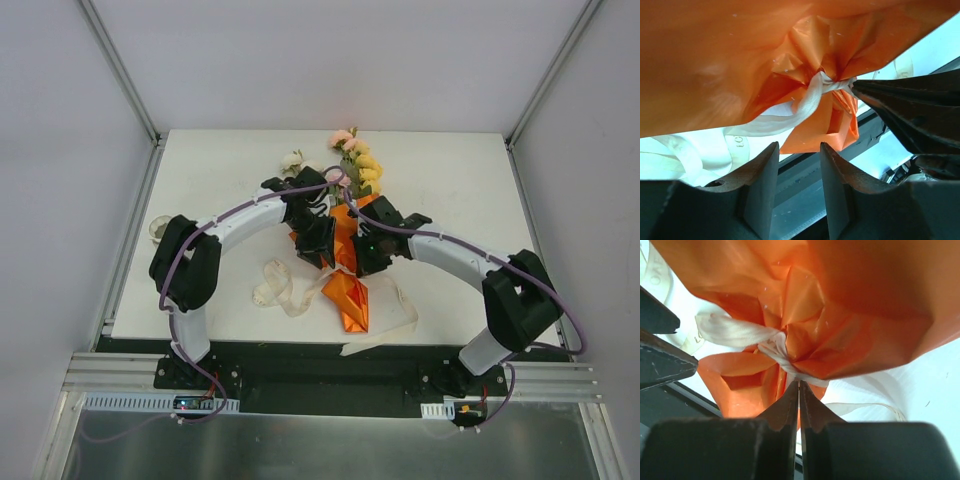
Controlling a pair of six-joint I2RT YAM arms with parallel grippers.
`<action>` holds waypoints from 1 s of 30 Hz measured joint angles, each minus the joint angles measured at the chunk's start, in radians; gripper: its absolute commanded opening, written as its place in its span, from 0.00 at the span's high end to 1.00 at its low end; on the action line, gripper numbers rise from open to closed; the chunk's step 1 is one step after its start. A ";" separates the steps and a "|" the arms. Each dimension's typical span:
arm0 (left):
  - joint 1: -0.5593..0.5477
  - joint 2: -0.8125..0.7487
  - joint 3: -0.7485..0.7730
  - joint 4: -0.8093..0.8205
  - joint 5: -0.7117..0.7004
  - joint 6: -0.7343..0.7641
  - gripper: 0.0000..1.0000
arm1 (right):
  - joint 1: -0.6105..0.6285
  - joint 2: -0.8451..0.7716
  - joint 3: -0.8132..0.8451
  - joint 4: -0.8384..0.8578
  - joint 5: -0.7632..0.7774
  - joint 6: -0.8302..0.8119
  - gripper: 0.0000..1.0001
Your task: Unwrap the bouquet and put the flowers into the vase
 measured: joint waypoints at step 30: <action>-0.130 -0.064 -0.330 0.319 0.048 -0.248 1.00 | 0.001 -0.169 -0.225 0.156 -0.015 0.169 0.93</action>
